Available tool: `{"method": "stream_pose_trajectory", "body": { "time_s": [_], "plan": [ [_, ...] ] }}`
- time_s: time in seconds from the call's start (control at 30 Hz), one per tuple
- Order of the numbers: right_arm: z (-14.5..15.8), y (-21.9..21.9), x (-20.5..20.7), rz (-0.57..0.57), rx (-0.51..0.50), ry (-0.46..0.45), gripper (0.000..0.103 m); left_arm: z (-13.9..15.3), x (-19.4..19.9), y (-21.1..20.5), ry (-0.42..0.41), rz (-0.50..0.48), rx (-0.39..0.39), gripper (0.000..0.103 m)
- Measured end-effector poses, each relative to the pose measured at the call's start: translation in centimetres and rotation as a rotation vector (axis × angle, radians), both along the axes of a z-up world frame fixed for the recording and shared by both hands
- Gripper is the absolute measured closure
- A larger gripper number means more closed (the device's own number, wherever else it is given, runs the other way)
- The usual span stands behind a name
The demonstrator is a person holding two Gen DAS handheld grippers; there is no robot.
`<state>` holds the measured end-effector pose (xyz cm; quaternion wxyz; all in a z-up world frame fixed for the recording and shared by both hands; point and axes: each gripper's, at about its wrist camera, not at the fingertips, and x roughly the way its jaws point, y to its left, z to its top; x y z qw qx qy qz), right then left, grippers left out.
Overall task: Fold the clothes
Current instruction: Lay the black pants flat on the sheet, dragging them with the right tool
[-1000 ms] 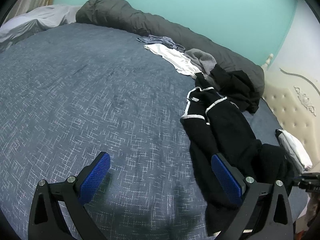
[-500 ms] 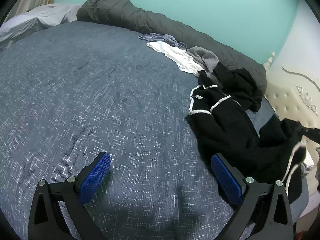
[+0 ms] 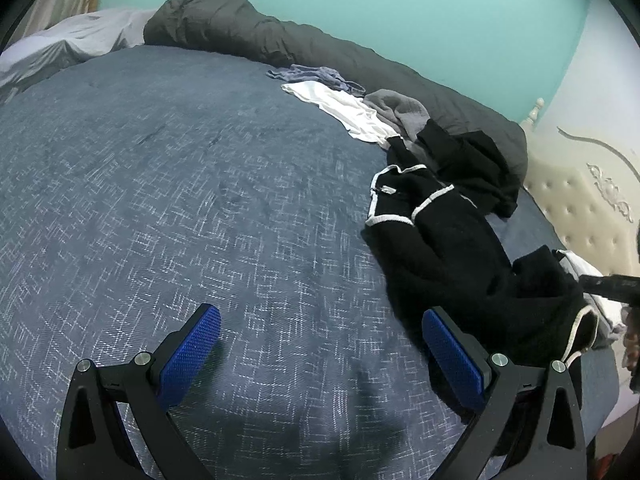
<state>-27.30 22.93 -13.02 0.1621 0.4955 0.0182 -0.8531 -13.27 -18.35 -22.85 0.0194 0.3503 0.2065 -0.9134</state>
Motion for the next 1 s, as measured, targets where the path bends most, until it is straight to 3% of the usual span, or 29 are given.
{"method": "stream_pose_trajectory", "body": {
  "time_s": [0.2, 0.33, 0.5, 0.63, 1.0],
  "plan": [
    [1.7, -1.5, 3.5, 0.114, -0.064, 0.01, 0.039, 0.3, 0.0, 0.6, 0.008, -0.016, -0.012, 0.0],
    [1.5, -4.0, 6.1, 0.231, -0.027, 0.011, 0.039, 0.8, 0.2, 1.2, 0.025, -0.034, -0.023, 0.0],
    [0.7, -5.2, 7.5, 0.294, 0.007, 0.0, 0.039, 1.5, 0.8, 1.8, 0.042, -0.047, -0.05, 0.0],
    [-0.8, -6.1, 8.2, 0.356, 0.09, -0.017, 0.039, 2.3, 1.3, 2.2, 0.058, -0.053, -0.07, 0.0],
    [-2.1, -4.5, 8.0, 0.302, 0.116, -0.011, 0.041, 5.4, 4.2, 4.3, 0.103, -0.08, -0.093, 0.0]
  ]
}}
